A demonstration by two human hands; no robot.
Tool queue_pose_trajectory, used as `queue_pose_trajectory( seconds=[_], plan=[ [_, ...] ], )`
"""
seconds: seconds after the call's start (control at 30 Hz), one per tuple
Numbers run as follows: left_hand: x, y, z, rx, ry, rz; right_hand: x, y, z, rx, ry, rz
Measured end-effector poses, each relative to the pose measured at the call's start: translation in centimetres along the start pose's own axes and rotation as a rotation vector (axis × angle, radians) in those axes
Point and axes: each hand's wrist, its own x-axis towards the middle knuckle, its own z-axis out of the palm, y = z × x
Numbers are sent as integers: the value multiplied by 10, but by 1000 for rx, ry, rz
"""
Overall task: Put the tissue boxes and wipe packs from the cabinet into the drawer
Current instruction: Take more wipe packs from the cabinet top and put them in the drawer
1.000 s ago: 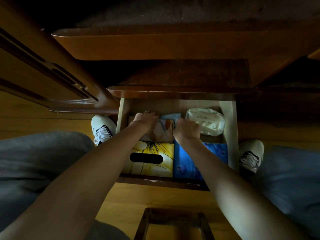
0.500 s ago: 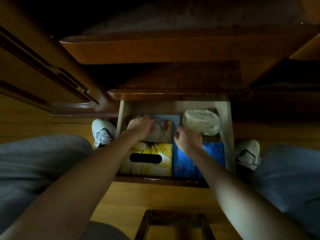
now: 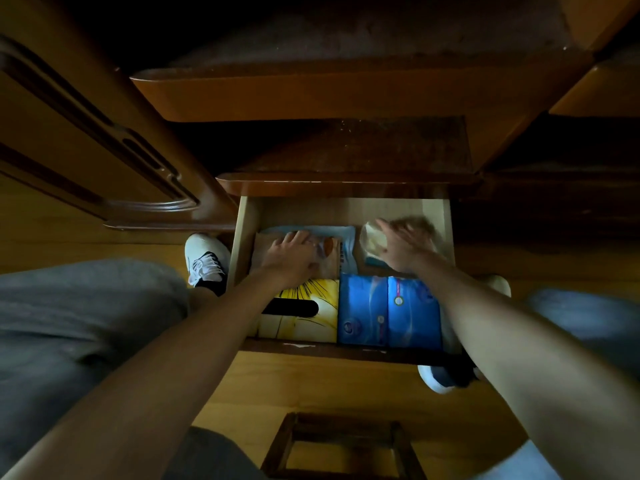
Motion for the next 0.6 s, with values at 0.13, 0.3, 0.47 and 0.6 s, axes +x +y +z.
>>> queue_pose_trajectory(
  seconds=[0.13,0.3,0.47,0.6],
  plan=[
    [-4,-7,7,-11,-4,-6,-11,3,22,-107,-6,-35],
    [-1,-3,5,23,-11,2,-18,5,22,-70,21,-37],
    [-11,6,-15,-26,1,-11,-45,3,11,99,66,-13],
    [-34,20,-54,-75,86,-17,-76,0,-20,115,25,-26]
  ],
)
